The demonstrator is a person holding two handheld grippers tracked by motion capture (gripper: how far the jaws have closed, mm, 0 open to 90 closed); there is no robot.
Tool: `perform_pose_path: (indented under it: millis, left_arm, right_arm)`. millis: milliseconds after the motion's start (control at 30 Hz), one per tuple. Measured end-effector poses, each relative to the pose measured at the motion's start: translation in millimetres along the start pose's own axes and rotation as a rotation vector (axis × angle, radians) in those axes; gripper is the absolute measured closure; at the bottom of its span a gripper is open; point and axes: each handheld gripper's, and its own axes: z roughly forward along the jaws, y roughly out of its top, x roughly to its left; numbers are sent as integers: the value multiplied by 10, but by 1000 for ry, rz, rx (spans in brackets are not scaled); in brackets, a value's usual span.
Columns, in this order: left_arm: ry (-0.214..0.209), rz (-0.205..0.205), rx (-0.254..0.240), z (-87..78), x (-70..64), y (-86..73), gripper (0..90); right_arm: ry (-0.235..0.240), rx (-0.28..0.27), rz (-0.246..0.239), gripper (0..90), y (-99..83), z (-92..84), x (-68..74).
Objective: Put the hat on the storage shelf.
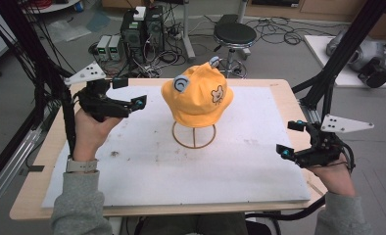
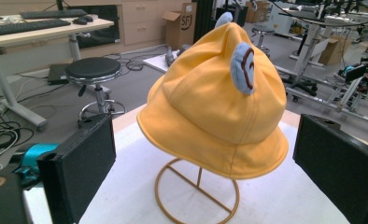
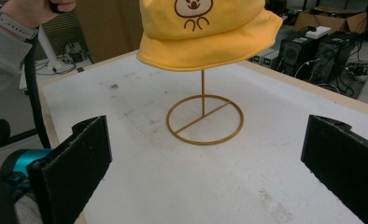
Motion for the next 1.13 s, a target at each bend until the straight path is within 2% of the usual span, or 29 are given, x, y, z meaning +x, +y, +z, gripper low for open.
perform_pose_path:
  millis: [600,833,1133]
  left_arm:
    - [86,-7,-19,-290,-49,-349,62]
    - [123,-26,-22,-393,-30,-490,62]
    - [133,-22,-33,-481,-61,-522,62]
  right_arm:
    - [-4,2,-2,12,-2,15,-5]
    - [-4,4,0,13,-5,27,-3]
    - [-6,1,-7,12,5,28,-2]
